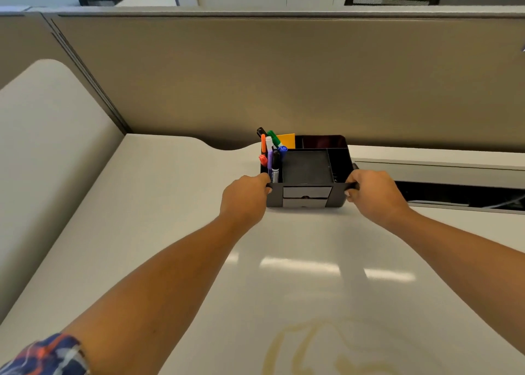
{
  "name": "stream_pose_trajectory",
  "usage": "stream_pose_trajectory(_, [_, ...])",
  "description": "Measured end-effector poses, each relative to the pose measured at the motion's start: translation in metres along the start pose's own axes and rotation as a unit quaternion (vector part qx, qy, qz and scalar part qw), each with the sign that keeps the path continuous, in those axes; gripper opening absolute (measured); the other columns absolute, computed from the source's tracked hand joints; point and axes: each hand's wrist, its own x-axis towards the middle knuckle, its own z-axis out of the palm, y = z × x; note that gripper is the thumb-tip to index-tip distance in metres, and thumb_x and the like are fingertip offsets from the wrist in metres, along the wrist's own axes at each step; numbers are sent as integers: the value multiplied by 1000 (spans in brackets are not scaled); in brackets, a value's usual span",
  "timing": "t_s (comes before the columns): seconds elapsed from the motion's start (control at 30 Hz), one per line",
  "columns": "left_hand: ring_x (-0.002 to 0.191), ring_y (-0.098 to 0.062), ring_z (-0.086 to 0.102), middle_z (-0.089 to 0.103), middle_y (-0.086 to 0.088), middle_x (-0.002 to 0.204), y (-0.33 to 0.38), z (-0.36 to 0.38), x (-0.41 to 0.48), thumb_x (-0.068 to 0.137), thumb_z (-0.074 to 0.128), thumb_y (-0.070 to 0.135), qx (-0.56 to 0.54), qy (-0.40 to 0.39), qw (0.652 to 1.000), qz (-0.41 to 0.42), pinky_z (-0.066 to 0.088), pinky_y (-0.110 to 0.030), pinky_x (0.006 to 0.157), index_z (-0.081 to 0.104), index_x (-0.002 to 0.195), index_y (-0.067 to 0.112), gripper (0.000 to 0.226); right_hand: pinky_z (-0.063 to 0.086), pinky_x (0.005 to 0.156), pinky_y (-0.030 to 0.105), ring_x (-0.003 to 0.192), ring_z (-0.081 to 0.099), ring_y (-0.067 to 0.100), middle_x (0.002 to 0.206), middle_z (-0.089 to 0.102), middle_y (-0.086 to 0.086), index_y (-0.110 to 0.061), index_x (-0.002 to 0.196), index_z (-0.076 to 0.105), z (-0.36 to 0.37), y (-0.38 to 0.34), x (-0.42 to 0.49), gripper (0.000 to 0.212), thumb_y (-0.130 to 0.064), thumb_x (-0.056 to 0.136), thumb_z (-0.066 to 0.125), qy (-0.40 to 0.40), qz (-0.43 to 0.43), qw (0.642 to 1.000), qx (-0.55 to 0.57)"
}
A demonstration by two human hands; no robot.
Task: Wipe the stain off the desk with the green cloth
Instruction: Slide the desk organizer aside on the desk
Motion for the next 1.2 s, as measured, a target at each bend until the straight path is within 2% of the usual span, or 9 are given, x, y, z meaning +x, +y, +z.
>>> stream_pose_trajectory(0.23, [61,-17,52,70,-4,89,-48,-26,-53,94,56,32,20,64,997,-42,41,-27,53,58,112,21,22,46,66,32,73,60,26,81,69,10,-16,98,66,8,-55,-14,4,-16,95,62,-5,-75,997,-16])
stream_pose_trajectory(0.4, [57,-18,55,69,-1,81,-97,-44,-99,95,52,32,20,95,989,-115,50,-30,53,59,107,23,16,56,70,40,79,62,32,87,70,12,-17,100,67,22,-119,-15,10,-13,94,60,-20,-140,990,-21])
stream_pose_trajectory(0.6, [55,-18,55,69,-1,81,-158,-55,-150,96,51,34,32,117,973,-195,46,-26,48,59,106,24,16,56,70,41,79,62,31,90,70,12,-17,101,66,61,-200,-17,11,-13,94,58,-47,-209,976,-26])
stream_pose_trajectory(0.73, [52,-16,52,68,0,78,-184,-52,-176,96,49,34,40,119,964,-236,33,-22,44,59,105,24,17,49,63,33,73,58,27,90,70,12,-15,102,66,85,-236,-18,10,-13,95,59,-55,-250,966,-39])
stream_pose_trajectory(0.93, [52,-16,52,53,5,69,-206,-44,-195,98,44,35,53,98,956,-272,41,-25,46,57,106,24,18,40,64,29,72,54,23,96,70,12,-14,109,64,111,-265,-22,13,-13,98,58,-65,-273,958,-67])
stream_pose_trajectory(1.07, [53,-16,50,63,2,75,-208,-43,-200,98,45,34,50,99,954,-280,31,-23,44,56,106,24,18,39,64,28,71,54,22,95,70,11,-14,109,64,121,-270,-21,13,-12,99,56,-65,-276,956,-73])
stream_pose_trajectory(1.2, [56,-15,50,70,0,87,-207,-40,-201,97,46,35,41,95,952,-287,30,-23,45,57,108,24,18,41,63,29,69,55,23,92,70,11,-15,107,63,127,-270,-18,11,-12,98,56,-63,-278,955,-78])
